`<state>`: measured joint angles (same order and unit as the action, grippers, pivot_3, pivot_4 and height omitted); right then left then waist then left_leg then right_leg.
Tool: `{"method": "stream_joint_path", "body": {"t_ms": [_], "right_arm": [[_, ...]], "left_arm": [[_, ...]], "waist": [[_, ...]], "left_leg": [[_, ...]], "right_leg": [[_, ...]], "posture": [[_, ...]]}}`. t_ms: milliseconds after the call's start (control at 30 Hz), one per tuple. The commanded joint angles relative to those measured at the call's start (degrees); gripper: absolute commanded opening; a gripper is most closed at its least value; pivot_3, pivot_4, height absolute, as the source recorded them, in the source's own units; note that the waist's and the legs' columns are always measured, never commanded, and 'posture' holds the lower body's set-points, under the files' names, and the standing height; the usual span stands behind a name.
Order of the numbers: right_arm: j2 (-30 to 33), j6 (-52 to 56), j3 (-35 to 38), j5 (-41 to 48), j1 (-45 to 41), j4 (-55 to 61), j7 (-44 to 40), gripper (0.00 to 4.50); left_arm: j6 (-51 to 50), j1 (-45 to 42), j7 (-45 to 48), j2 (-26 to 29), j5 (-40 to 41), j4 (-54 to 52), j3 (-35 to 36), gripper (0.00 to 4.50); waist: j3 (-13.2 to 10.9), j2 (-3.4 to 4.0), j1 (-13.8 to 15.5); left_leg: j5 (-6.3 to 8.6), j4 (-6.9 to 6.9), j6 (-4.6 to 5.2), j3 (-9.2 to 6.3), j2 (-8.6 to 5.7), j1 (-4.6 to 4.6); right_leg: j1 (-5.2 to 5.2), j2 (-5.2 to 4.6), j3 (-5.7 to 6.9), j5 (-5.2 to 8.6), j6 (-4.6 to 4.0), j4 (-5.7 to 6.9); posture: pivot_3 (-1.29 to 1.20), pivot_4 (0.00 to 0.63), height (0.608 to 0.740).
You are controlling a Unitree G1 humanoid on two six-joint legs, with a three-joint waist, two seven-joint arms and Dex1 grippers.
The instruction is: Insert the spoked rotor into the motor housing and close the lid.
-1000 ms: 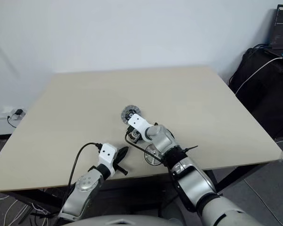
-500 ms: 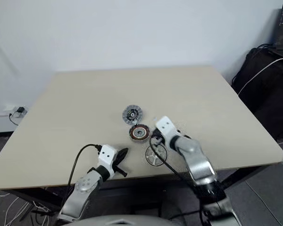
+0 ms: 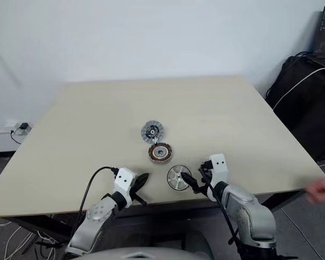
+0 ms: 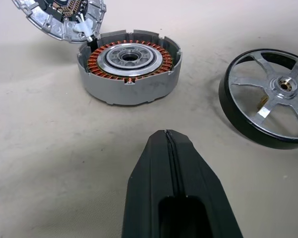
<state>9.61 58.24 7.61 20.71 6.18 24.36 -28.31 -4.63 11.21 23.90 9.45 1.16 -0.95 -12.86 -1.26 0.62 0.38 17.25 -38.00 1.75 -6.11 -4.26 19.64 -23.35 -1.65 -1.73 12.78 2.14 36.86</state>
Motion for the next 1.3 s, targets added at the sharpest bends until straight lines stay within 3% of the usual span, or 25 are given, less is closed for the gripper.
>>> {"method": "stream_joint_path", "body": {"t_ms": [33,400,1300], "right_arm": [[-1.59,2.30,3.11,4.40,-1.20,-1.42,1.22,4.47],[-2.03,3.19,4.57,8.80,-2.00,-7.05,3.95,4.47],[-0.21,1.34,3.65,10.56,-1.99,-7.84,5.85,4.47]], "left_arm": [[0.13,-0.79,0.47,0.44,0.53,-2.05,-0.01,0.00],[-0.24,0.07,0.12,0.74,0.65,-3.09,0.31,0.00],[-0.14,-0.94,0.55,0.65,0.72,-2.44,0.19,0.00]], "waist": [[0.00,0.00,0.06],[-0.02,0.05,0.35],[-0.02,0.06,0.35]], "left_leg": [[0.00,0.01,0.00,0.00,0.00,0.00],[0.01,0.02,0.01,0.01,0.00,0.03],[0.01,0.02,0.01,0.02,0.00,0.04]], "right_leg": [[0.00,0.00,0.00,0.00,0.00,-0.01],[0.00,0.00,0.00,0.01,0.00,-0.02],[0.02,0.00,0.00,0.01,0.00,-0.02]], "posture": [[0.00,0.000,0.740],[0.00,0.000,0.740],[0.00,0.000,0.740]]}}
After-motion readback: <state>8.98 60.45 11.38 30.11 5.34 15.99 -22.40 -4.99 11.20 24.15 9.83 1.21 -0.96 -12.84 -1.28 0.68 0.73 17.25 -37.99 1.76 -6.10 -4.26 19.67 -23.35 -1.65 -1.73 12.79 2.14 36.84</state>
